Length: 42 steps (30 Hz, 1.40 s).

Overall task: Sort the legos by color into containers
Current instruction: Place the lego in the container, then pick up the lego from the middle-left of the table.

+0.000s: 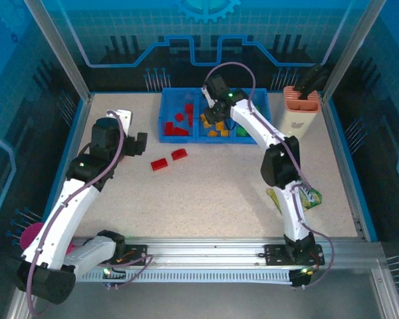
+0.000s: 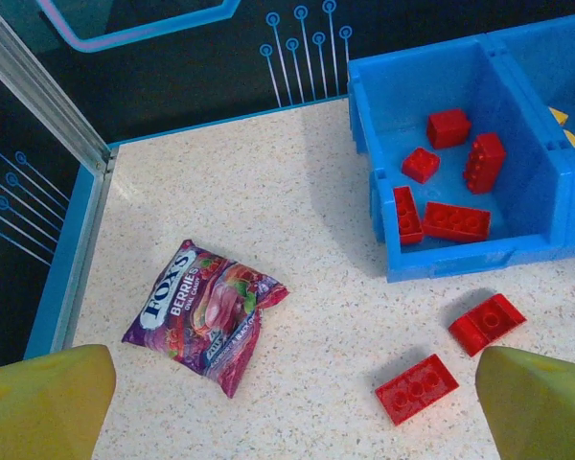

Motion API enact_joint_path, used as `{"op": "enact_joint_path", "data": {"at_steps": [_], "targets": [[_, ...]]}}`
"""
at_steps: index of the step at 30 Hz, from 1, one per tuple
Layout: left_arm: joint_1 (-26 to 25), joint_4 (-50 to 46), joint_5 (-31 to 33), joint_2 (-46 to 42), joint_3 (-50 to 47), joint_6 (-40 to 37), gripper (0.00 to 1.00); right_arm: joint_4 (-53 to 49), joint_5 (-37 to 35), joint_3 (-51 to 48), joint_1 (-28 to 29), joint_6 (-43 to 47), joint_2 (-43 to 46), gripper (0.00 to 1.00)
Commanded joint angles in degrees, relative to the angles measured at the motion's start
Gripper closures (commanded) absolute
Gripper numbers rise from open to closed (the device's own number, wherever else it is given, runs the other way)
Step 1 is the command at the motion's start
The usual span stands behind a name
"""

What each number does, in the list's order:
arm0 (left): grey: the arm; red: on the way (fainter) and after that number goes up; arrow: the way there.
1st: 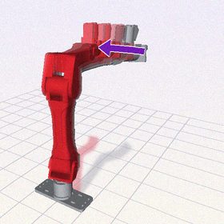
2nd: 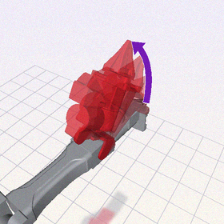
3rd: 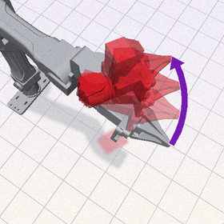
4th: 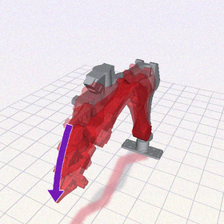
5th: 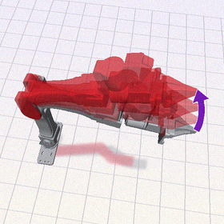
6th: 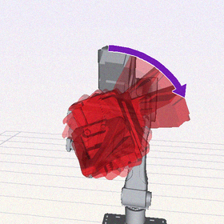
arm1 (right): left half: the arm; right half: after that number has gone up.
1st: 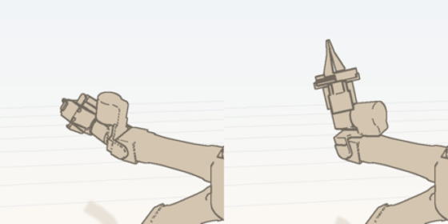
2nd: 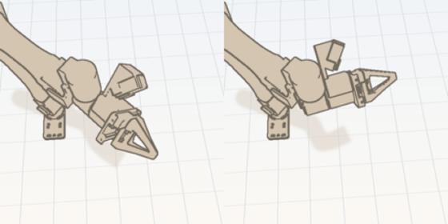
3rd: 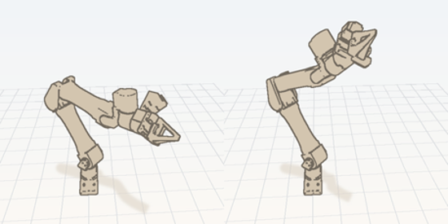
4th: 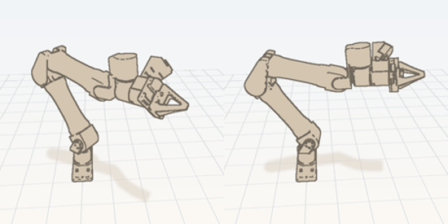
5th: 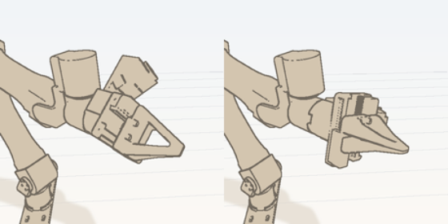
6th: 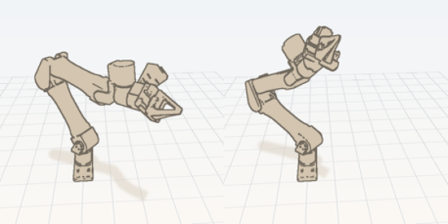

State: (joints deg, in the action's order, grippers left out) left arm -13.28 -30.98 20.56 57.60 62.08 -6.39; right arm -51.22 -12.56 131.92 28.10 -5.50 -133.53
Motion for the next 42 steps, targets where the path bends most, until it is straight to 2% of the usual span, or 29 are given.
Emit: {"op": "enact_joint_path", "data": {"at_steps": [1, 5, 12, 20, 26, 30, 37, 42], "targets": [[0.4, 0.5, -3.1, 1.0, -0.6, 0.8, 0.02, -1.5, 3.5, 8.9, -2.4, -0.2, -7.0, 0.71], [0.4, 0.4, -3.5, 2.1, -0.4, 2.0, 0.02, -1.7, 4.9, 15.9, -4.4, -0.8, -12.2, 0.7], [0.4, -0.5, -5.0, 3.9, -0.7, 4.0, 0.01, -0.2, 8.2, 14.7, -5.7, -1.1, -11.8, 0.62], [0.4, -2.1, -8.3, 9.0, -0.2, 8.2, 0.02, 2.7, 9.3, 8.1, -5.5, 0.6, -6.2, 0.47], [0.4, 1.6, -10.7, 13.3, -3.9, 13.6, 0.02, 4.4, 11.4, 4.5, -5.2, 0.9, -2.2, 0.48], [0.5, -1.6, -11.7, 20.5, -2.4, 20.8, 0.05, 6.3, 13.4, -0.3, -4.5, 0.5, 3.6, 0.48], [0.3, 6.3, -11.6, 25.5, -8.7, 31.1, 0.04, 11.5, 16.4, -11.0, -4.0, 1.2, 13.3, 0.44], [-0.5, 9.2, -11.2, 29.2, -9.8, 34.4, 0.04, 14.0, 13.8, -20.2, -3.8, 1.6, 18.6, 0.4]]}}
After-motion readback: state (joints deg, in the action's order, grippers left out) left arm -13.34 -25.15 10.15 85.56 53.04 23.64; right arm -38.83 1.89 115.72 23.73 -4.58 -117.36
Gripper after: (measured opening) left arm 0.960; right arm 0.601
